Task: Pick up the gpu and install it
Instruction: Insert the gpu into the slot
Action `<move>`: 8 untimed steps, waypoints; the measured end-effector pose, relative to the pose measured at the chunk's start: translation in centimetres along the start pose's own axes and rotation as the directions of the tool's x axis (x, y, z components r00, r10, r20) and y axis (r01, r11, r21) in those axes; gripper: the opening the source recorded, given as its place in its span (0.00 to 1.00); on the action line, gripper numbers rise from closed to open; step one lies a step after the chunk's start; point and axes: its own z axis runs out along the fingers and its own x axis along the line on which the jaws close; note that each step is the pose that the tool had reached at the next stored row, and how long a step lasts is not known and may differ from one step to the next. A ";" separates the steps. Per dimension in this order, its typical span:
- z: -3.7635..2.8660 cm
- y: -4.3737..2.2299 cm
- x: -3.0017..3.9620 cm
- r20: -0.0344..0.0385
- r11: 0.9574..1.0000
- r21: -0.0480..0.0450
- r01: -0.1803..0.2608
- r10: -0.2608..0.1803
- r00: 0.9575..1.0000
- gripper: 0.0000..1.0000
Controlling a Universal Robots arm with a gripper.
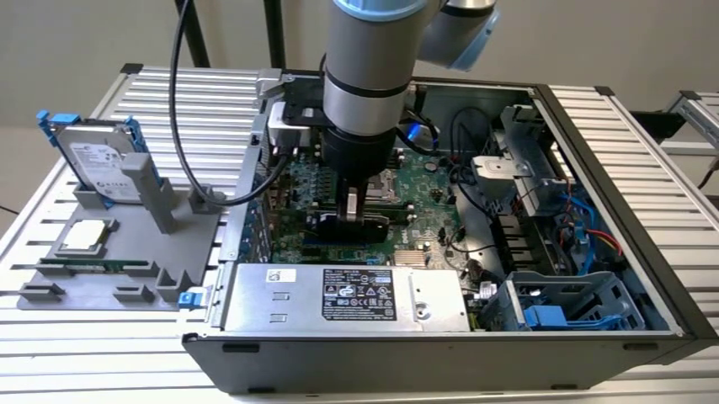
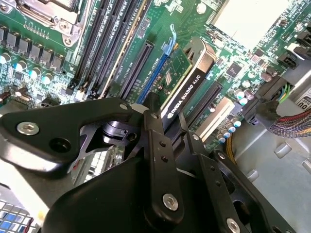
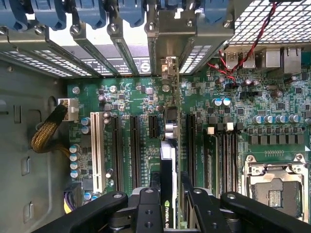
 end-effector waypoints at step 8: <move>0.89 0.00 0.02 0.000 1.000 0.000 0.000 0.000 1.000 0.00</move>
